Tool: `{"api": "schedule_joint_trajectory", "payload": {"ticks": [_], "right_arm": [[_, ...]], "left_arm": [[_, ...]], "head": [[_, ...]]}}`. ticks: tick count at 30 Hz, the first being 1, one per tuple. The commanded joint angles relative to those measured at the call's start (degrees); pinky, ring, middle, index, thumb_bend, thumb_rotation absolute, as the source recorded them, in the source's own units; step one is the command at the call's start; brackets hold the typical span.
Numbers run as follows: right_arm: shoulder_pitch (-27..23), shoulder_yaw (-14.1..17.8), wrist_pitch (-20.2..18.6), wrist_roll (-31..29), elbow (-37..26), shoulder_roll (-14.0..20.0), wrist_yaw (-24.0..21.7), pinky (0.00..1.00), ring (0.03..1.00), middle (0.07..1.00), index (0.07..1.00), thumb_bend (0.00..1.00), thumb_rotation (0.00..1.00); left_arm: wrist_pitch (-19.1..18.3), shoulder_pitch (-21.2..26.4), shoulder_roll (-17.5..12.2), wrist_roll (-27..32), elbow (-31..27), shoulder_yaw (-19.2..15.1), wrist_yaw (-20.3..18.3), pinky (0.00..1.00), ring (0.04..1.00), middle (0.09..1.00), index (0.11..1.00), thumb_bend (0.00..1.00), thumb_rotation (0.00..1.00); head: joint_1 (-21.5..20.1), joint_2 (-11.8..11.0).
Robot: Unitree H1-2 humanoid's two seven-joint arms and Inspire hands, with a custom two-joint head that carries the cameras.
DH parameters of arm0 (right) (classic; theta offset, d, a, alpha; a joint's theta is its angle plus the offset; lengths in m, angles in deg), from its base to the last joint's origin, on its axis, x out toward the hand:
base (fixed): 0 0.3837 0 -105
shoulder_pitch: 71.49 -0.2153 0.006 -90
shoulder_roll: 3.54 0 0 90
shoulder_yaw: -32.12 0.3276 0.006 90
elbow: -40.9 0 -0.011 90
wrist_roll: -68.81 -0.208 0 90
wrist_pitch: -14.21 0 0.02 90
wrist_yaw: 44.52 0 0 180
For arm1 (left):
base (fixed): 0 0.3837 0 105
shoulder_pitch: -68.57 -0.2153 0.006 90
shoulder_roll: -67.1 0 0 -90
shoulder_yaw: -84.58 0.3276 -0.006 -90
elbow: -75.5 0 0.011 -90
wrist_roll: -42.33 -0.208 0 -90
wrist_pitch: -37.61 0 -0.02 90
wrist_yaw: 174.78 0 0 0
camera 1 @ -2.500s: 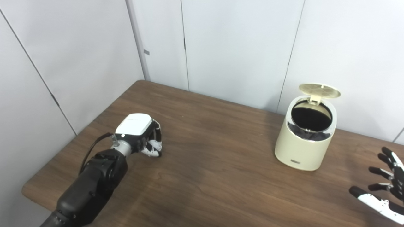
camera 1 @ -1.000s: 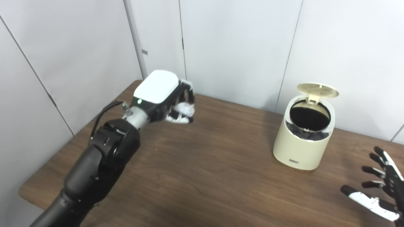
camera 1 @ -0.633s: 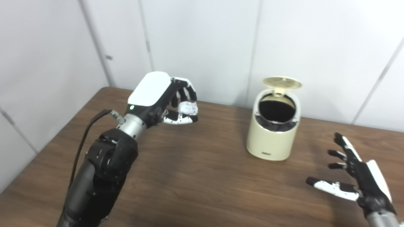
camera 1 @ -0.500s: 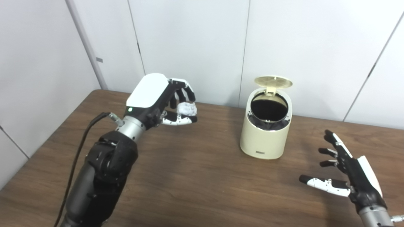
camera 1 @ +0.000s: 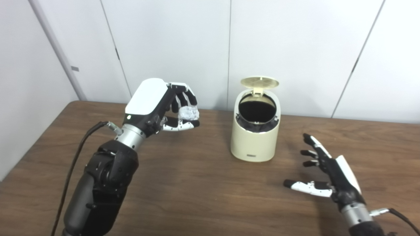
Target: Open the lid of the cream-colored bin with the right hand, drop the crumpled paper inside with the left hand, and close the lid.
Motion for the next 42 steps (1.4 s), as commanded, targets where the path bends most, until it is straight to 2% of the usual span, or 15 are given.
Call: {"api": "schedule_joint_trajectory", "payload": {"ticks": [1, 3, 8, 12, 15, 22, 31, 42], "right_arm": [[-1.57, -0.02, 2.51, 0.45, -0.54, 0.03, 1.12, 0.72, 0.862, 0.943, 0.931, 0.80, 0.30], [-1.58, -0.30, 2.30, 0.90, -0.32, -0.11, 1.53, 0.72, 0.864, 0.941, 0.931, 0.81, 0.32], [-1.77, -0.85, 2.54, 1.70, 0.47, -0.40, 2.15, 0.72, 0.857, 0.933, 0.927, 0.82, 0.33], [-1.98, -1.39, 2.62, 2.46, 0.81, -0.45, 2.41, 0.72, 0.859, 0.932, 0.929, 0.81, 0.36], [-2.24, -1.73, 2.87, 2.79, 1.19, -0.39, 2.65, 0.71, 0.849, 0.929, 0.930, 0.80, 0.34], [-2.58, -2.19, 1.71, 3.64, 1.06, -0.49, 2.70, 0.68, 0.835, 0.932, 0.934, 0.79, 0.34], [-2.62, -2.16, 1.74, 4.07, 1.03, -0.72, 2.81, 0.68, 0.835, 0.937, 0.934, 0.79, 0.33], [-2.72, -2.04, 1.57, 3.93, 1.20, -1.04, 2.83, 0.68, 0.832, 0.937, 0.934, 0.80, 0.34]], "left_arm": [[1.59, 3.23, 0.08, 0.74, -0.30, -0.56, 2.89, 0.28, 0.345, 0.456, 0.535, 0.49, 0.00], [2.03, 3.70, 0.54, 1.33, 0.32, -0.65, 3.48, 0.25, 0.334, 0.450, 0.536, 0.49, 0.00], [2.91, 5.23, 1.25, 1.27, 1.51, 0.04, 4.51, 0.31, 0.358, 0.466, 0.529, 0.50, 0.00], [4.88, 6.79, 1.78, 1.72, 3.28, 0.53, 5.93, 0.30, 0.356, 0.463, 0.533, 0.50, 0.00], [5.60, 7.78, 2.39, 2.25, 4.56, 0.73, 6.63, 0.30, 0.359, 0.464, 0.533, 0.50, 0.00], [6.96, 9.70, 3.92, 1.74, 7.20, 2.03, 7.79, 0.31, 0.369, 0.470, 0.527, 0.50, 0.00], [10.23, 10.39, 6.97, 0.72, 12.33, 3.77, 13.39, 0.32, 0.377, 0.462, 0.531, 0.50, 0.00], [11.88, 11.43, 8.54, 0.76, 15.59, 5.15, 16.01, 0.34, 0.389, 0.464, 0.528, 0.50, 0.00]], "head": [[-0.25, -0.12], [-1.07, -0.56], [-2.40, -1.48], [-2.99, -2.04], [-3.41, -2.39], [-3.96, -2.74], [-4.32, -2.87], [-4.45, -2.78]]}}
